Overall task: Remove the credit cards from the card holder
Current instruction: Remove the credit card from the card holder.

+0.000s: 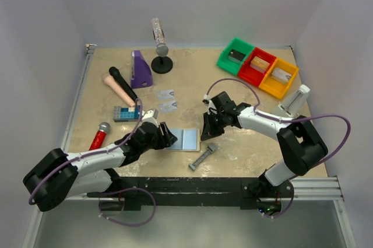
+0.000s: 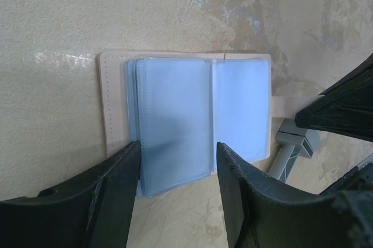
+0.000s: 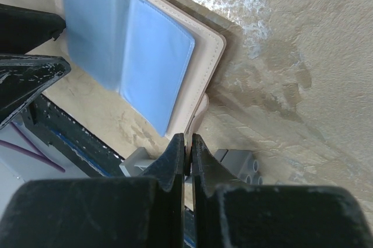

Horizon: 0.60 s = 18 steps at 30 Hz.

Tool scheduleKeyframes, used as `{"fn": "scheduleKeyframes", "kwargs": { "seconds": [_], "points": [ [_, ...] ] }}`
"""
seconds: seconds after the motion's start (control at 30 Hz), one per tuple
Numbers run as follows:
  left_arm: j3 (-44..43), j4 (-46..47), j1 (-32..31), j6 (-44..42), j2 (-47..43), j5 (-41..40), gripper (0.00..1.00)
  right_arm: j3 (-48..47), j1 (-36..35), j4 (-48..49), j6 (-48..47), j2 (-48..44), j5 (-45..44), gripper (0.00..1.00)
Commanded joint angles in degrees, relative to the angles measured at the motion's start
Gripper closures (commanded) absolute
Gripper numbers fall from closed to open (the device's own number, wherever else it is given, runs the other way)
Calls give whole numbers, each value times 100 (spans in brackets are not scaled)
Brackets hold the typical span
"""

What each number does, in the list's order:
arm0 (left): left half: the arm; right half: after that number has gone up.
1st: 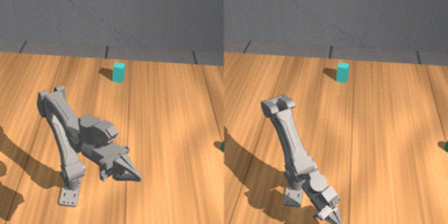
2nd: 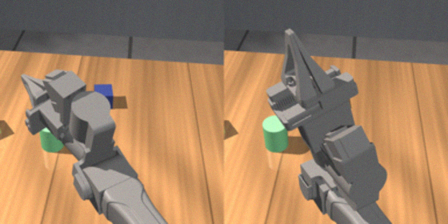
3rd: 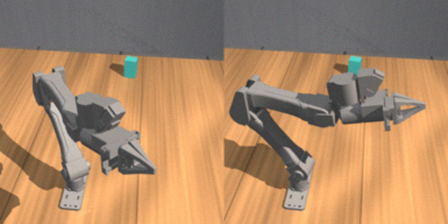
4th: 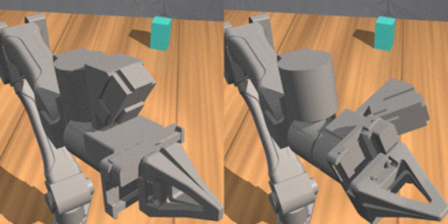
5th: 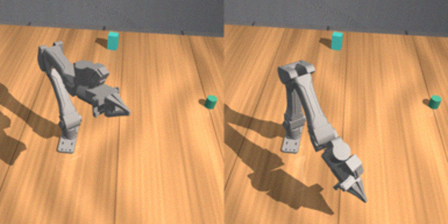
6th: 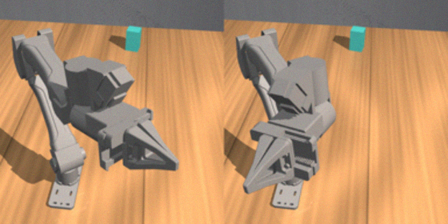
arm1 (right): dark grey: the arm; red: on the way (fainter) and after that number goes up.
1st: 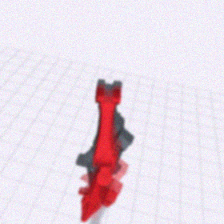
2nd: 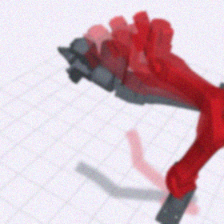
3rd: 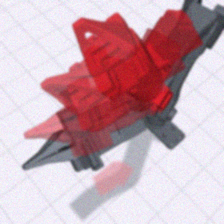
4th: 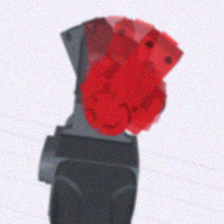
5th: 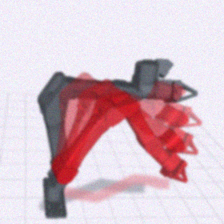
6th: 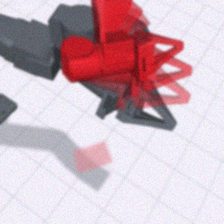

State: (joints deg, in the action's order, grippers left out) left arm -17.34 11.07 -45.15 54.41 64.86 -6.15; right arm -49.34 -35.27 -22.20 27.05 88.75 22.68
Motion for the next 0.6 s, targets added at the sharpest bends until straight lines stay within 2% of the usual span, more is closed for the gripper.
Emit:
{"fn": "scheduleKeyframes", "kwargs": {
  "seconds": [0.0, 0.57],
  "points": [
    [99, 106, -12, 8, -44, -123, 41, 4, -15, 145, 64, -104, 123, 100],
    [144, 1064, -12, -124, 281, 518, 45, -5, -42, 207, 116, -51, 281, 100]
  ]
}}
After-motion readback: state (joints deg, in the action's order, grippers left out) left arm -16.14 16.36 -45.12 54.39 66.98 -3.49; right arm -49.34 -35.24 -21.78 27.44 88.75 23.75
